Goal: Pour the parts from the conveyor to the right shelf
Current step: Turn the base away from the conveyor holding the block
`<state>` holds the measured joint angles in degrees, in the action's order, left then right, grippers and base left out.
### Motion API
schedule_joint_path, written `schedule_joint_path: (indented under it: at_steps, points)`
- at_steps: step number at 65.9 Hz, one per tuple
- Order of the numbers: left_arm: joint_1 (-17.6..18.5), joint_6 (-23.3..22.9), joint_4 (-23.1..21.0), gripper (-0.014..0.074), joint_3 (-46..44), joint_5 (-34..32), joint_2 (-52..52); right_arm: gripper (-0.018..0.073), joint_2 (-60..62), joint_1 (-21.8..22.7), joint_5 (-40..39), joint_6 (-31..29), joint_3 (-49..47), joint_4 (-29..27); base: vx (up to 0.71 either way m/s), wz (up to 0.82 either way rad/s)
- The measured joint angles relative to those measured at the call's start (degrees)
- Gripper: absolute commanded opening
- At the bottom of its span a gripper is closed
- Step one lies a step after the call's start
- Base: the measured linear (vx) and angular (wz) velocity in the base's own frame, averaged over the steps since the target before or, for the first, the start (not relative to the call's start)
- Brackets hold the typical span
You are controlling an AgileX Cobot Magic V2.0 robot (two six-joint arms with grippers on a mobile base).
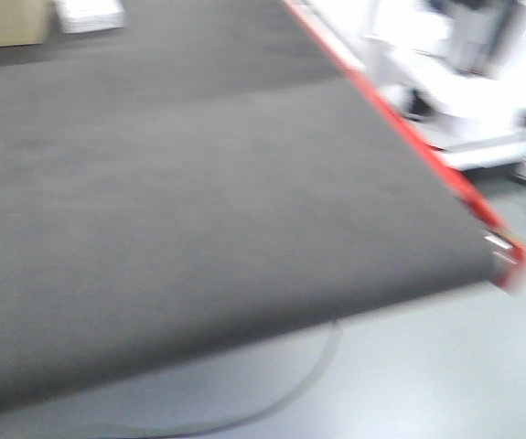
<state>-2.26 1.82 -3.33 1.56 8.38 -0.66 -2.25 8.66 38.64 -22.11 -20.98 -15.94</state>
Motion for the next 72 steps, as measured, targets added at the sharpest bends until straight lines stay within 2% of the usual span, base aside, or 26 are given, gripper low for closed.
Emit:
schedule_joint_path:
  at_steps: [22,72]
  points:
    - [0.0,0.0,0.0,-0.0006,0.0,0.0,0.0,-0.0005,0.0,0.0,0.06,0.0,0.0,0.05,-0.33,-0.77]
    - [0.0,0.0,0.0,-0.0006,0.0,0.0,0.0,-0.0005,0.0,0.0,0.06,0.0,0.0,0.0,-0.29,-0.57]
